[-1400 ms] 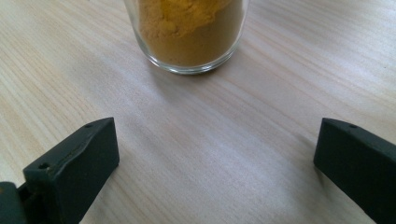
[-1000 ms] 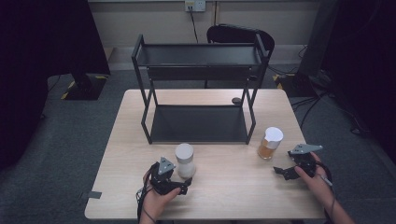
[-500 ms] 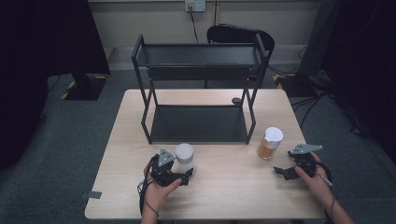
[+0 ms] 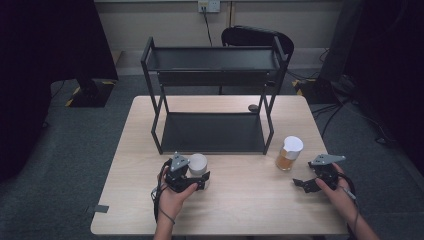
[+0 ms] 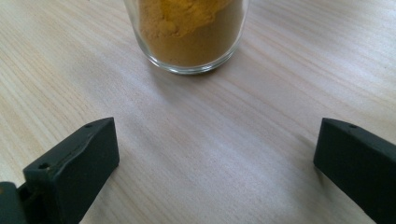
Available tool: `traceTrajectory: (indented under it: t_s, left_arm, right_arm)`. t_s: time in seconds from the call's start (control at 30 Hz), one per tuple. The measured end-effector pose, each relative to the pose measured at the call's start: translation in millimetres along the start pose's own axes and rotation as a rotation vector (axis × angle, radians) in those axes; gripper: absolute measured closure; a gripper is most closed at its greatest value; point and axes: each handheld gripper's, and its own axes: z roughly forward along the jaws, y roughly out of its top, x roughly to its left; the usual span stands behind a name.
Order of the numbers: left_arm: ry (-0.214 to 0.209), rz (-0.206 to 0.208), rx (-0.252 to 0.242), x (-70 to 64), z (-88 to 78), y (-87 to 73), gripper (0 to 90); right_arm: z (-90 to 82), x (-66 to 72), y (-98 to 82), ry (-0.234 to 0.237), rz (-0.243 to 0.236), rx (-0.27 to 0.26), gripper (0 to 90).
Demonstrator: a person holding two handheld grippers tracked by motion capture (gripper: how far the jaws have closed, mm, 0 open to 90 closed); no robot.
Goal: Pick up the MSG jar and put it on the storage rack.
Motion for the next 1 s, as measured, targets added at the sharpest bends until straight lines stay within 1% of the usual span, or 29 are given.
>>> traceTrajectory:
  t_s: [0.07, 0.1, 0.2, 0.23, 0.27, 0.4, 0.47, 0.5, 0.57, 0.7, 0.8, 0.87, 1.0]
  left_arm:
    - [-0.007, -0.002, -0.007, 1.3, 1.8, 1.1, 19.3]
    - [-0.012, -0.005, -0.006, 2.5, 2.7, 2.2, 19.1]
    - [-0.033, 0.017, -0.001, 3.8, 4.4, 6.1, 24.8]
    - [-0.031, 0.035, 0.003, 2.7, 4.5, 8.0, 28.7]
    - [-0.021, 0.056, 0.011, 0.1, 4.1, 10.9, 29.6]
    - [0.008, 0.098, 0.029, -6.1, 3.2, 19.3, 33.4]
    - [0.012, 0.101, 0.038, -6.7, 3.1, 22.7, 34.1]
    - [0.011, 0.100, 0.035, -6.5, 3.3, 22.4, 34.2]
    - [0.004, 0.089, 0.030, -4.5, 3.7, 22.0, 34.3]
    - [-0.006, 0.077, 0.037, -2.1, 3.9, 25.6, 34.3]
    - [-0.023, 0.064, 0.029, 1.5, 3.0, 27.6, 34.4]
    - [-0.031, 0.062, 0.026, 3.8, 1.9, 30.5, 34.4]
    - [-0.033, 0.062, 0.029, 5.4, 1.0, 38.8, 34.3]
  right_arm:
    - [0.0, 0.0, 0.0, 0.000, 0.000, 0.000, 0.0]
    - [0.0, 0.0, 0.0, 0.000, 0.000, 0.000, 0.0]
    - [0.0, 0.0, 0.0, 0.000, 0.000, 0.000, 0.0]
    - [0.0, 0.0, 0.0, 0.000, 0.000, 0.000, 0.0]
    - [0.0, 0.0, 0.0, 0.000, 0.000, 0.000, 0.0]
    - [0.0, 0.0, 0.0, 0.000, 0.000, 0.000, 0.0]
    - [0.0, 0.0, 0.0, 0.000, 0.000, 0.000, 0.0]
    - [0.0, 0.0, 0.0, 0.000, 0.000, 0.000, 0.0]
    - [0.0, 0.0, 0.0, 0.000, 0.000, 0.000, 0.0]
    - [0.0, 0.0, 0.0, 0.000, 0.000, 0.000, 0.0]
    - [0.0, 0.0, 0.0, 0.000, 0.000, 0.000, 0.0]
    - [0.0, 0.0, 0.0, 0.000, 0.000, 0.000, 0.0]
    - [0.0, 0.0, 0.0, 0.000, 0.000, 0.000, 0.0]
